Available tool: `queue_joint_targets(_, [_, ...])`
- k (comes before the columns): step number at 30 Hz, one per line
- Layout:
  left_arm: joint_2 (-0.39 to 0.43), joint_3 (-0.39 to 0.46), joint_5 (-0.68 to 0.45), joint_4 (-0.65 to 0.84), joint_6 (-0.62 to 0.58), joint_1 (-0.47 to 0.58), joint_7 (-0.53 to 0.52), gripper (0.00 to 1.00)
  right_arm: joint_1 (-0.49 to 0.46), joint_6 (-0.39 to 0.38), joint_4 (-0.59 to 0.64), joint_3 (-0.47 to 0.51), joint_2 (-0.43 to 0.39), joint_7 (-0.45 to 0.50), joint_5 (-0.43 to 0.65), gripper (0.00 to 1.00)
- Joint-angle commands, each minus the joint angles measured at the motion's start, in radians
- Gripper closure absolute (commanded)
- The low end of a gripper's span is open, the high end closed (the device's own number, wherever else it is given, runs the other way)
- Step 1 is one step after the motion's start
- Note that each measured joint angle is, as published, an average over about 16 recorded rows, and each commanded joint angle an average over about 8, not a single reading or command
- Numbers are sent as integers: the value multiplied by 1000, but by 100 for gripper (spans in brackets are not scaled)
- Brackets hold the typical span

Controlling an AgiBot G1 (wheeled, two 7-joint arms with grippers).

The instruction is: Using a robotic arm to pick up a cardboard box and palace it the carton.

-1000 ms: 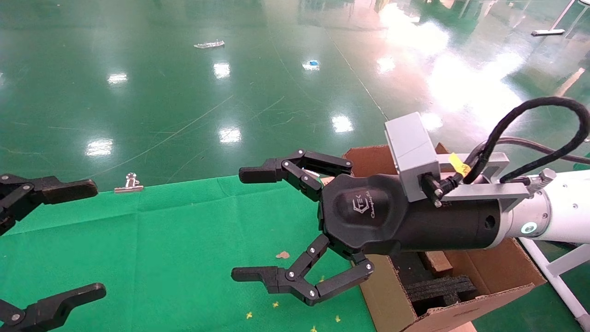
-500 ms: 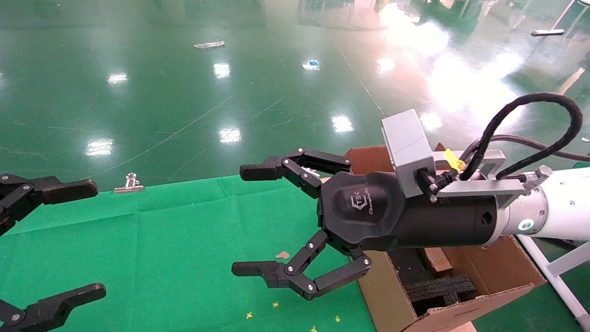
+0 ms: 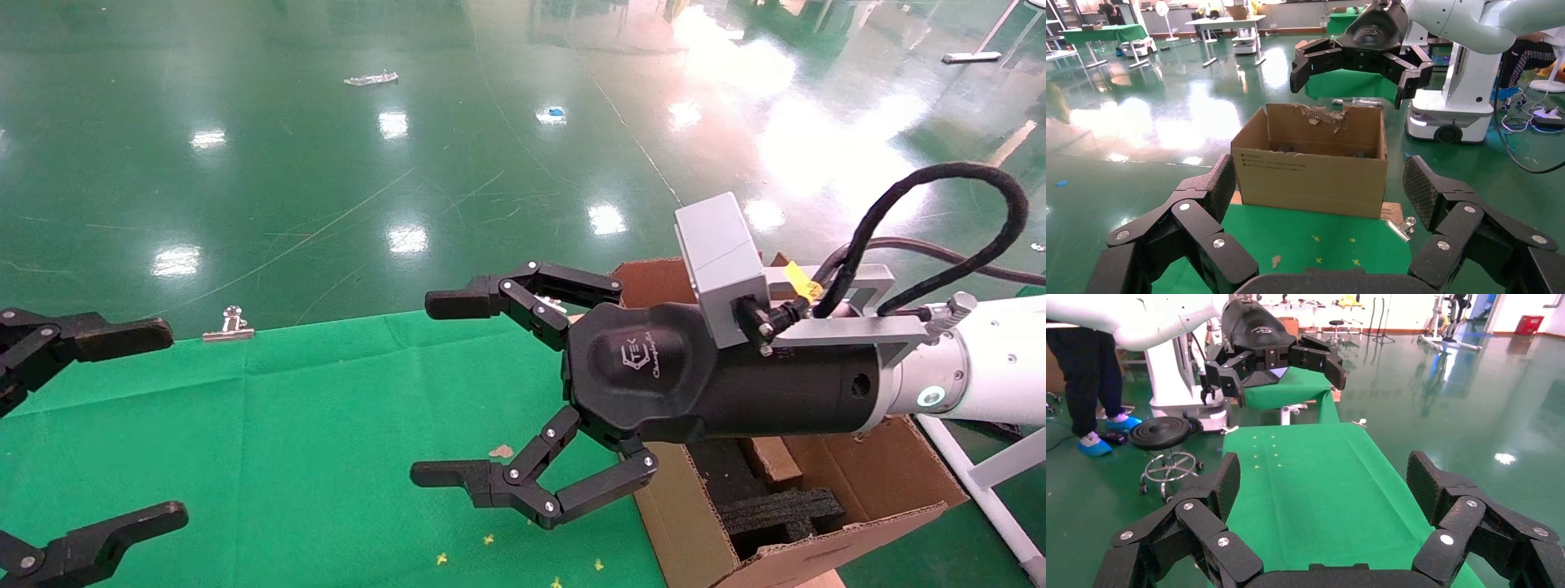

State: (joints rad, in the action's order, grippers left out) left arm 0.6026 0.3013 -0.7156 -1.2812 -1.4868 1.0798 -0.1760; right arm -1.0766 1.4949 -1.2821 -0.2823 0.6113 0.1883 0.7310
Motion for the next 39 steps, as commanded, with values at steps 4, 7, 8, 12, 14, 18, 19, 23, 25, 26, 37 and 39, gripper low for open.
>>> queue_joint_targets(4, [0,0,0,0,0,0,0,0,-1,0,1,-1,0,0,0,0])
queue_joint_targets(7, [0,0,0,0,0,0,0,0,-1,0,1,-1,0,0,0,0])
queue_joint_targets(8, [0,0,0,0,0,0,0,0,-1,0,1,-1,0,1,0,0])
queue_joint_targets(12, [0,0,0,0,0,0,0,0,-1,-1,1,-1,0,1,1,0])
queue_joint_targets(14, [0,0,0,0,0,0,0,0,-1,-1,1,-1,0,1,1,0])
queue_joint_targets(18, [0,0,0,0,0,0,0,0,-1,-1,1,-2,0,1,1,0])
queue_joint_targets(19, [0,0,0,0,0,0,0,0,-1,-1,1,-2,0,1,1,0])
queue_joint_targets(23, [0,0,0,0,0,0,0,0,-2,-1,2,-2,0,1,1,0])
queue_joint_targets(25, [0,0,0,0,0,0,0,0,-2,-1,2,-2,0,1,1,0])
queue_joint_targets(26, [0,0,0,0,0,0,0,0,-2,-1,2,-2,0,1,1,0])
queue_joint_targets(37, [0,0,0,0,0,0,0,0,-2,-1,2,-2,0,1,1,0])
queue_joint_targets(39, [0,0,0,0,0,0,0,0,-2,-1,2,-2,0,1,1,0])
